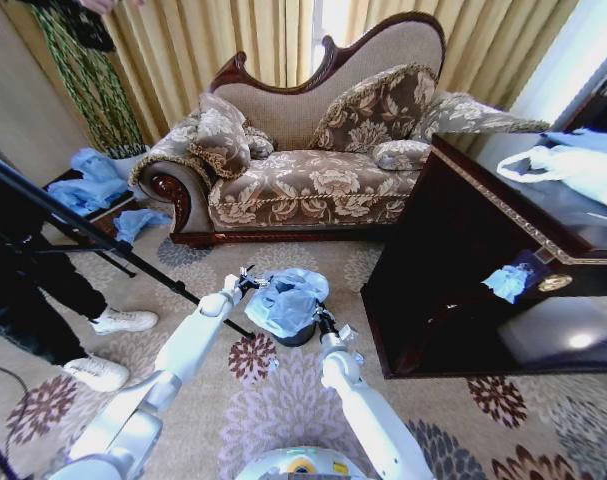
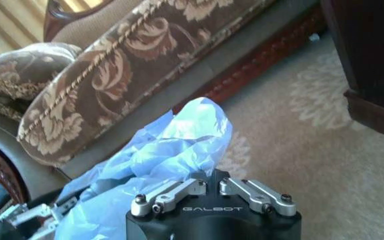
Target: Place a garbage bag over the trash bin.
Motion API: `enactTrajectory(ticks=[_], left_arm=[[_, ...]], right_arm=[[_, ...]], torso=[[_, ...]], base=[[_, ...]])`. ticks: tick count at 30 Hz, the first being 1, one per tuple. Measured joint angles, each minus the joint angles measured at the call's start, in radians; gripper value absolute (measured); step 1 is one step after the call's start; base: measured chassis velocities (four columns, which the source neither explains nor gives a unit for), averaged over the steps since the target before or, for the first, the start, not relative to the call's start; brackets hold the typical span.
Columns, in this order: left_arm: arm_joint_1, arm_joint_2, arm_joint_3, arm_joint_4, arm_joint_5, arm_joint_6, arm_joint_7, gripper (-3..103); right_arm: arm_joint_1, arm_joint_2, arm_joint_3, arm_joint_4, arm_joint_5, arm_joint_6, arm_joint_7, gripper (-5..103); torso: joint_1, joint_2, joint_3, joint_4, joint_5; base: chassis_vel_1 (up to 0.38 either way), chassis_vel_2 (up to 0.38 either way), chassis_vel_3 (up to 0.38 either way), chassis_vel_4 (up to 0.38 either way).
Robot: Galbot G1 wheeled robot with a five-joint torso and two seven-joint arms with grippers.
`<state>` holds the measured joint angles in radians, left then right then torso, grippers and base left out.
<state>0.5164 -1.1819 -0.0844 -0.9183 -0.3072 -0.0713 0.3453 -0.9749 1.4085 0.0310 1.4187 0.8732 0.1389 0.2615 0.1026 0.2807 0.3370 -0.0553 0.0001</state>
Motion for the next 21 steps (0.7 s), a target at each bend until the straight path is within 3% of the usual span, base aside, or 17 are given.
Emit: enactTrajectory(ticks=[10,12,13,18,20,21], left_arm=[[0.000,-0.003,0.003,0.014,-0.002,-0.009,0.004,100],[0.000,-0.003,0.003,0.018,-0.003,-0.011,0.005,100],[0.000,-0.003,0.003,0.018,-0.003,-0.011,0.005,100],[-0.001,-0.004,0.002,0.029,-0.009,-0.014,0.005,100],[0.000,-0.004,0.002,0.029,-0.011,-0.015,0.005,100],[0.000,-0.004,0.002,0.029,-0.014,-0.015,0.005,100]], right_arm=[[0.003,0.030,0.009,-0.007,0.007,-0.021,0.007,0],[0.002,0.030,0.005,0.012,0.010,-0.022,0.018,10],[0.002,0.030,0.005,0.012,0.010,-0.022,0.018,10],[0.002,0.029,-0.006,0.045,0.033,-0.034,0.049,37],[0.003,0.029,-0.006,0.045,0.032,-0.034,0.051,37],[0.003,0.029,-0.006,0.045,0.032,-0.034,0.054,42]], torso=[[0.000,0.000,0.000,0.0004,0.0000],[0.000,0.000,0.000,0.0001,-0.0003],[0.000,0.000,0.000,0.0001,-0.0003],[0.000,0.000,0.000,0.0002,-0.0002],[0.000,0.000,0.000,0.0002,-0.0002],[0.000,0.000,0.000,0.0002,-0.0002]], base=[[0.000,0.000,0.000,0.000],[0.000,0.000,0.000,0.000],[0.000,0.000,0.000,0.000],[0.000,0.000,0.000,0.000],[0.000,0.000,0.000,0.000],[0.000,0.000,0.000,0.000]])
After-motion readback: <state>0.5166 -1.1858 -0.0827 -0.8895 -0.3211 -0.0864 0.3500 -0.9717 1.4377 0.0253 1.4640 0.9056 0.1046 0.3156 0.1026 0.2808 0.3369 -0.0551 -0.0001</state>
